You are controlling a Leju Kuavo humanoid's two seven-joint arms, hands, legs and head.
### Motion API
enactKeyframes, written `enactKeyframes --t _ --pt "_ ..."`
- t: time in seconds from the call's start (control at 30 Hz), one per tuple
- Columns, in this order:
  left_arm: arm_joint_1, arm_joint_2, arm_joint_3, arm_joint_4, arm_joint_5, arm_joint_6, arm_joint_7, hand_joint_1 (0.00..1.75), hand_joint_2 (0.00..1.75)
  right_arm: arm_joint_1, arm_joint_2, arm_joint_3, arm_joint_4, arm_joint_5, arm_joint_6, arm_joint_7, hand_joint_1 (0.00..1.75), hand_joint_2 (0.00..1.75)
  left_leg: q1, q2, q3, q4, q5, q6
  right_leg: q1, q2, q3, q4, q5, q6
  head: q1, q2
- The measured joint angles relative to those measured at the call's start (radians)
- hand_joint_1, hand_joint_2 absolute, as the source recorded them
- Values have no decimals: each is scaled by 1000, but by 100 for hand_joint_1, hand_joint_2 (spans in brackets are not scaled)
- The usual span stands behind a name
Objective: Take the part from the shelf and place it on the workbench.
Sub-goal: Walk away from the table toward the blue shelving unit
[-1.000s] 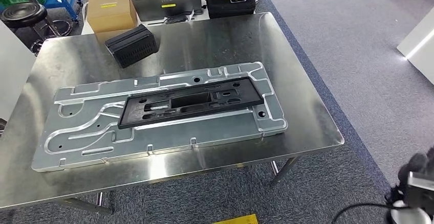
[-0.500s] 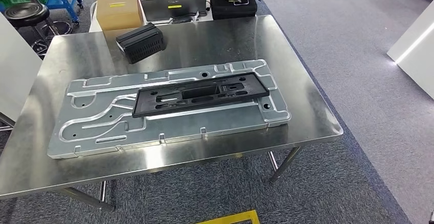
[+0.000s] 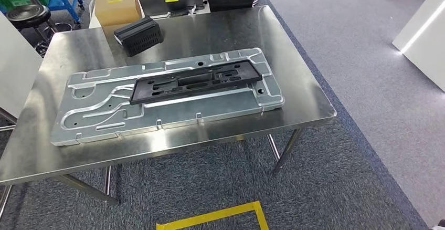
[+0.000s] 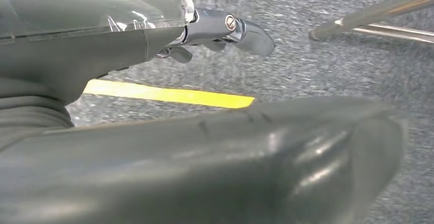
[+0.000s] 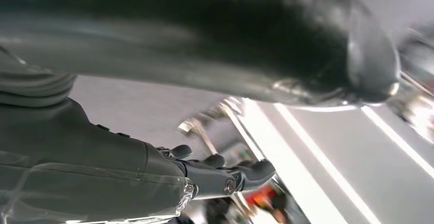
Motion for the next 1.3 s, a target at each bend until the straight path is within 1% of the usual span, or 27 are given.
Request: enactKeyframes --t 0.03,0.07,0.1,0.13,0.2,0.27,0.33,0.4,0.43,0.5,0.53,0.57,0.6,0.63,0.67,0.73,0.8,0.83,0.9,0.93,0.97,1.07,1.1,1.17,1.2,1.23,1.3 --pt "-1 -2 3 0 -2 1 0 0 0 -13 2 -19 52 43 -6 7 0 0 2 0 -14 65 -47 -3 1 -1 -15 1 12 -1 0 0" --pt "-1 -4 7 0 -4 2 -1 0 0 -27 5 -43 114 98 -20 14 0 0 3 0 -21 121 -72 -6 2 -2 -31 2 23 -1 0 0" --pt "-1 -6 10 0 -6 4 -1 0 0 -40 7 -68 176 152 -40 18 0 0 4 0 -16 153 -71 -8 2 -5 -47 5 34 0 0 0" --pt "-1 -8 13 0 -7 7 -1 0 0 -51 9 -91 237 200 -64 19 0 0 5 1 4 155 -50 -10 2 -10 -64 10 44 1 0 0" --pt "-2 -11 15 0 -9 10 -1 0 0 -65 12 -127 337 263 -100 28 0 0 6 13 92 58 7 -12 1 -21 -96 23 59 5 0 0" --pt "-8 -12 17 0 -10 11 -1 0 0 -75 10 -157 425 321 -125 61 0 0 2 41 194 -93 7 -6 2 -33 -114 35 71 13 0 0" --pt "-13 -14 20 0 -10 12 -2 0 0 -88 5 -190 510 375 -141 95 0 0 -4 50 232 -165 -10 9 2 -49 -113 37 84 25 0 0" --pt "-11 -15 26 0 -10 13 -2 0 0 -100 -1 -215 577 402 -148 109 0 0 -4 37 220 -169 7 26 -1 -56 -113 36 90 38 0 0" --pt "-10 -15 29 0 -10 13 -2 0 0 -104 -3 -224 604 407 -149 113 0 0 -4 32 210 -170 20 34 -3 -46 -118 48 69 45 0 0" --pt "-11 -16 35 0 -10 13 -2 0 0 -108 -9 -238 645 410 -153 115 0 0 -2 19 182 -172 48 47 -5 -15 -142 129 -27 53 0 0" --pt "-11 -16 37 0 -11 13 -2 0 0 -109 -12 -243 661 411 -155 116 0 0 -3 10 164 -171 61 50 -5 -3 -158 194 -82 55 0 0" --pt "-11 -16 38 0 -11 13 -2 0 0 -111 -14 -248 675 413 -157 117 0 0 -5 1 146 -169 75 50 -5 2 -169 260 -118 55 0 0" --pt "-10 -16 39 0 -11 13 -2 0 0 -113 -15 -251 689 417 -159 118 0 0 -6 -9 127 -165 88 49 -5 4 -172 308 -129 54 0 0" --pt "-10 -16 39 0 -11 13 -2 0 0 -116 -17 -253 705 425 -160 121 0 0 -6 -17 107 -160 100 48 -5 6 -159 324 -114 52 0 0" --pt "-10 -16 40 0 -12 14 -2 0 0 -120 -20 -256 723 433 -160 123 0 0 -7 -25 87 -154 112 47 -5 7 -128 302 -84 48 0 0" --pt "-9 -17 40 0 -15 14 -2 0 0 -132 -29 -265 767 444 -156 127 0 0 -8 -35 55 -141 130 42 -2 15 -20 162 -45 38 0 0" --pt "-7 -18 40 0 -20 13 -3 0 0 -148 -40 -275 816 446 -149 135 0 0 -10 -41 38 -131 145 34 3 23 70 25 -60 30 0 0" --pt "-6 -19 40 0 -22 12 -4 0 0 -154 -46 -279 845 451 -146 144 0 0 -9 -42 34 -129 153 28 7 24 88 -8 -70 28 0 0" --pt "-4 -20 41 0 -27 11 -4 0 0 -159 -55 -283 904 470 -147 169 0 0 -5 -44 27 -128 164 16 8 19 79 -15 -58 19 0 0" --pt "-2 -21 41 0 -30 11 -4 0 0 -161 -61 -285 934 480 -149 183 0 0 -4 -42 19 -118 150 11 7 16 68 -17 -47 12 0 0" --pt "-1 -22 41 0 -33 11 -4 0 0 -162 -64 -286 961 487 -150 195 0 0 -2 -36 7 -89 114 6 4 12 54 -18 -34 5 0 0" --pt "-4 -23 41 0 -43 11 -4 0 0 -161 -70 -289 1028 502 -151 223 0 0 6 -18 -35 86 -36 -9 4 -1 4 -14 2 -2 0 0" --pt "-5 -23 41 0 -47 11 -4 0 0 -161 -71 -289 1045 511 -150 235 0 0 7 -16 -38 138 -50 -14 5 -5 -14 -9 13 -2 0 0" --pt "-5 -23 41 1 -58 11 -4 0 0 -161 -72 -289 1078 533 -145 266 0 0 9 -13 -2 158 -7 -19 4 -12 -54 5 33 2 0 0" --pt "-6 -23 41 1 -62 11 -4 0 0 -161 -72 -289 1093 544 -143 281 0 0 10 -11 42 116 24 -19 4 -14 -73 14 41 5 0 0" --pt "-7 -23 41 1 -65 11 -4 0 0 -162 -71 -289 1108 554 -141 294 0 0 9 -9 99 46 35 -17 4 -16 -89 22 48 8 0 0" --pt "-13 -23 41 1 -69 12 -4 0 0 -164 -69 -288 1131 570 -138 314 0 0 5 -7 200 -103 10 -6 5 -20 -108 35 62 17 0 0"
